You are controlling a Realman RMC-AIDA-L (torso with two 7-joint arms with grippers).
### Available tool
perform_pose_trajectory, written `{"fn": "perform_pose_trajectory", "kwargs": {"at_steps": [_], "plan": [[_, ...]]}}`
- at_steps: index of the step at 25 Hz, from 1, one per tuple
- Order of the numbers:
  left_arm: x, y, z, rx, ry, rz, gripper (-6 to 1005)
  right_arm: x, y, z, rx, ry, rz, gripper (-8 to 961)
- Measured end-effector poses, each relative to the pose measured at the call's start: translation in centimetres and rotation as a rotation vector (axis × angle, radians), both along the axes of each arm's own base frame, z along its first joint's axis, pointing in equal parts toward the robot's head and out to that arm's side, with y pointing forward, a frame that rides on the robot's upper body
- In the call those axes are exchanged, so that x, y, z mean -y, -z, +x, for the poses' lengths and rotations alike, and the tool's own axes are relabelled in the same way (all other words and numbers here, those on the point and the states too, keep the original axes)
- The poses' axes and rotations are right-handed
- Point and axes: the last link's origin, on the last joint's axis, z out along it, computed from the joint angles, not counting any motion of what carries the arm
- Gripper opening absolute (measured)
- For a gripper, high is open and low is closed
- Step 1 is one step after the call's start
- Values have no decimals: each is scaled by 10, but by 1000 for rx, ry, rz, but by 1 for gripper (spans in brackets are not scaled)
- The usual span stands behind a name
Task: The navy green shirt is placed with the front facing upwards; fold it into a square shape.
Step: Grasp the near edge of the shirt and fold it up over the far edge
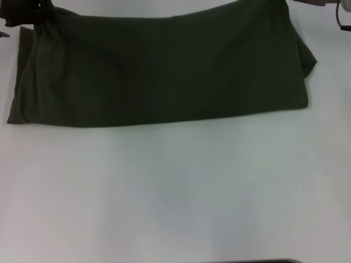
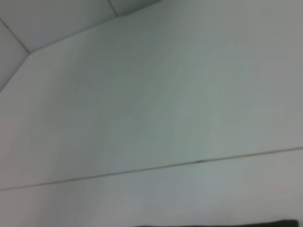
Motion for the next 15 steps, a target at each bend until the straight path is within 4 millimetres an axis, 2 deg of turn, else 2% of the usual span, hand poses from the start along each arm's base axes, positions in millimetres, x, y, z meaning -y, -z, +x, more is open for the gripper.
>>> {"fn": "perform_pose_trajectory", "kwargs": {"at_steps": [8,15], "plan": [[-3,7,0,-1,7,22,75,-3,1,5,16,21,36,32],[-3,12,2,3,11,24,78,-4,8,1,31,7,23,32]]}}
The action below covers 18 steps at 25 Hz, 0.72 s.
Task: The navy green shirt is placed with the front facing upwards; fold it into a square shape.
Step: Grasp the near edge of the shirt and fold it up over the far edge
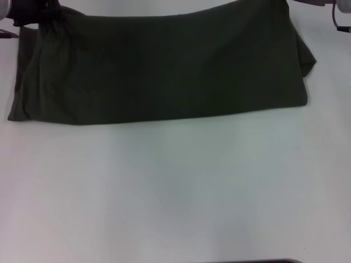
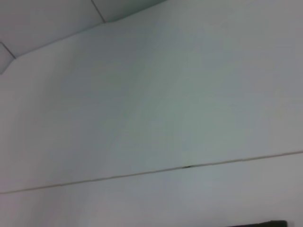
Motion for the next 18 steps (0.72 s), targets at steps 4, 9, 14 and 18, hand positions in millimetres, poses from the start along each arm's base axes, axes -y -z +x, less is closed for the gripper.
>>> {"fn": "perform_pose_trajectory", "kwargs": {"at_steps": [4,9,14,18], "plan": [[0,1,0,5,-2,9,80,-2,5,-5,18,-13,-17,32],[1,-1,-3,20,-15,20,82,-4,6,-5,35,-8,-16,31],[4,-3,-10,19,-29,26,84,-4,1,-1,39,0,-20,252],[5,-3,-13,8,-29,22,155,-6,-2,0,42,2,-25,341]]}}
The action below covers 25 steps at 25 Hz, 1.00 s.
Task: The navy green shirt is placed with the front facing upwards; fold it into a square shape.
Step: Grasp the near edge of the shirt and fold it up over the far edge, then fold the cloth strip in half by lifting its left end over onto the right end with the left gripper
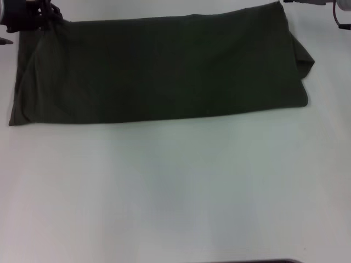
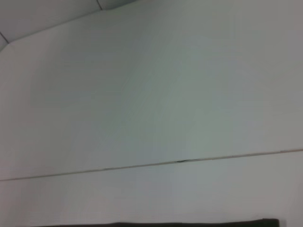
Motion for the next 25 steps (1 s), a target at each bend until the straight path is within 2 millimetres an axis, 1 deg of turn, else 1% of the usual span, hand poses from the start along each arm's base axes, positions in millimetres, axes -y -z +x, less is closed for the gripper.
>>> {"fn": "perform_pose_trajectory", "kwargs": {"at_steps": [2,4,7,10,15,20,25], "plan": [[1,-2,-2,-5,-3,-4,294,-1,-1,-1,1,-4,-6,385],[3,-4,-4,-9,-4,-3,376,-1,-3,-3,2,-8,-12,429],[5,-6,-5,-13,-4,-7,498,-2,-6,-3,3,-12,-24,538],[7,-9,-7,-14,-9,-16,509,-1,-10,-3,-2,-9,-34,648],[10,-13,-5,-8,-5,-36,529,4,-19,-5,-34,-8,-105,791],[19,-15,1,13,12,-111,539,16,-34,-15,-120,-35,-192,787],[32,-17,0,55,16,-210,538,35,-51,-11,-211,-45,-246,784]]}}
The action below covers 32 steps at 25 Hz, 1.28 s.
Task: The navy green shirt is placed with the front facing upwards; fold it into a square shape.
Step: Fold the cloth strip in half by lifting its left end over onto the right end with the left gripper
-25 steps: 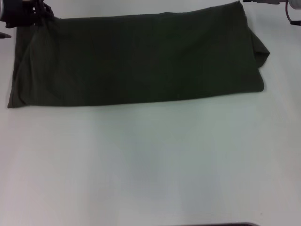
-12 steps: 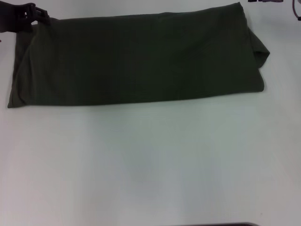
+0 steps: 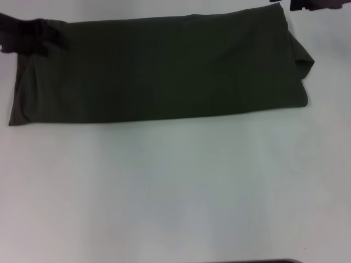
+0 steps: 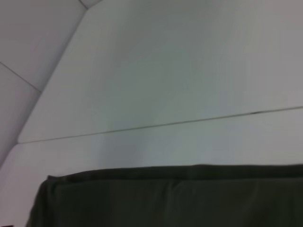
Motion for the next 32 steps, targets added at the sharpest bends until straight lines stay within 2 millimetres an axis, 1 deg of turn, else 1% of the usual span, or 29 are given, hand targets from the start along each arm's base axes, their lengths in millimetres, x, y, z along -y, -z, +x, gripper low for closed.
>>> {"fn": "perform_pose_trajectory", "kwargs": {"at_steps": [3,4,5,8,11,15,20,32], "plan": [[8,-2,4,56,25,-55,537,12,-7,9,-29,-2,-17,783],[8,-2,4,56,25,-55,537,15,-9,13,-36,1,-16,783],[13,-7,10,140,64,-68,536,18,-10,16,-44,5,-15,782],[16,-15,13,213,93,-64,535,26,-14,25,-61,21,-12,782],[18,-22,10,250,89,-73,534,31,-18,32,-63,33,-20,781],[25,-22,2,270,41,-92,532,36,-23,33,-64,33,-45,780],[34,-22,-10,288,-11,-93,529,38,-25,32,-70,32,-68,779],[43,-28,-17,289,-40,-122,520,41,-24,31,-65,26,-95,779]]}}
